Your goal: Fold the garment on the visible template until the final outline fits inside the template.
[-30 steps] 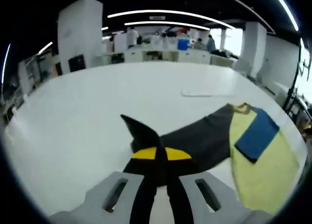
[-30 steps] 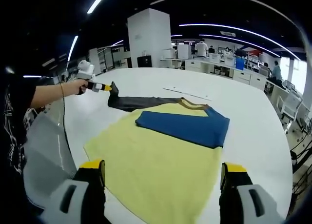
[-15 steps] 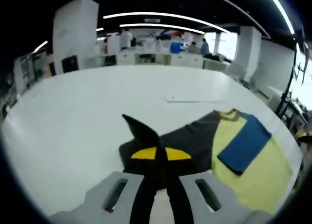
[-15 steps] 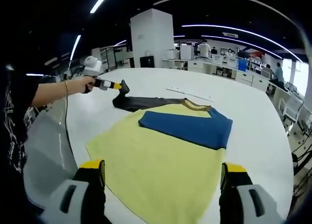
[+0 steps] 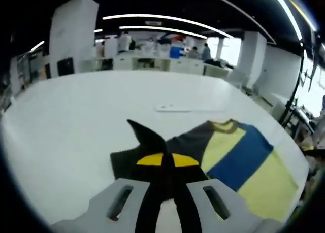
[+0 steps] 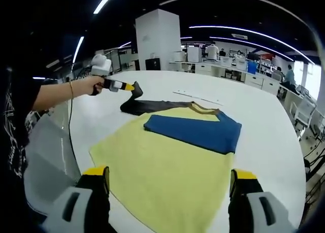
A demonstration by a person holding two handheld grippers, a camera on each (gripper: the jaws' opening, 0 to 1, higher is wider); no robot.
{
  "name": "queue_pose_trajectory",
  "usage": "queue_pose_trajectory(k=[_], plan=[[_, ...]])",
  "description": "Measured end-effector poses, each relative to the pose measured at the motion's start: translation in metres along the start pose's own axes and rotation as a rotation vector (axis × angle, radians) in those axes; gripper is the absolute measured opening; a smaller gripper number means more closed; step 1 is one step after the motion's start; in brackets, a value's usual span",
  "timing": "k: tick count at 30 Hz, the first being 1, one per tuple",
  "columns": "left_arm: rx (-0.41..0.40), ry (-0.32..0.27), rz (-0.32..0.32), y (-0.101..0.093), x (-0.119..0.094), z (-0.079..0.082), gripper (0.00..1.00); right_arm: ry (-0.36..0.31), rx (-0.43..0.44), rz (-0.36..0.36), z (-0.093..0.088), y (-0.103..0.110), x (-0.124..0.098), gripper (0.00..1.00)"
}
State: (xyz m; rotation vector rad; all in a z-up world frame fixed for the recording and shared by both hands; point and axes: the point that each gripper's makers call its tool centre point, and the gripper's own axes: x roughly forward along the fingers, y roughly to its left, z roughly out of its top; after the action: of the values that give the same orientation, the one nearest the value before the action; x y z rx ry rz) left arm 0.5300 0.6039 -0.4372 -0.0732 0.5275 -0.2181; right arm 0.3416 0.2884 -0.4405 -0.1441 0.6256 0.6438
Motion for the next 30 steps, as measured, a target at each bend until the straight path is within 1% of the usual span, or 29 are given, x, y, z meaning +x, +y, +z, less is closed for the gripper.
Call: queue_pose_trajectory(k=[13, 16, 30], plan=[[-0.006, -0.015, -0.059, -0.036, 0.012, 0.012, 0.01, 0.012, -0.004, 0.009, -0.003, 0.002, 0.002, 1.00], [-0.008, -0.017, -0.074, -0.043, 0.018, 0.014, 0.01, 0.014, -0.005, 0.009, -0.005, 0.002, 0.002, 1.00], [-0.003, -0.009, -0.130, -0.079, 0.033, 0.016, 0.01, 0.026, 0.009, 0.005, -0.012, -0.001, 0.002, 1.00]])
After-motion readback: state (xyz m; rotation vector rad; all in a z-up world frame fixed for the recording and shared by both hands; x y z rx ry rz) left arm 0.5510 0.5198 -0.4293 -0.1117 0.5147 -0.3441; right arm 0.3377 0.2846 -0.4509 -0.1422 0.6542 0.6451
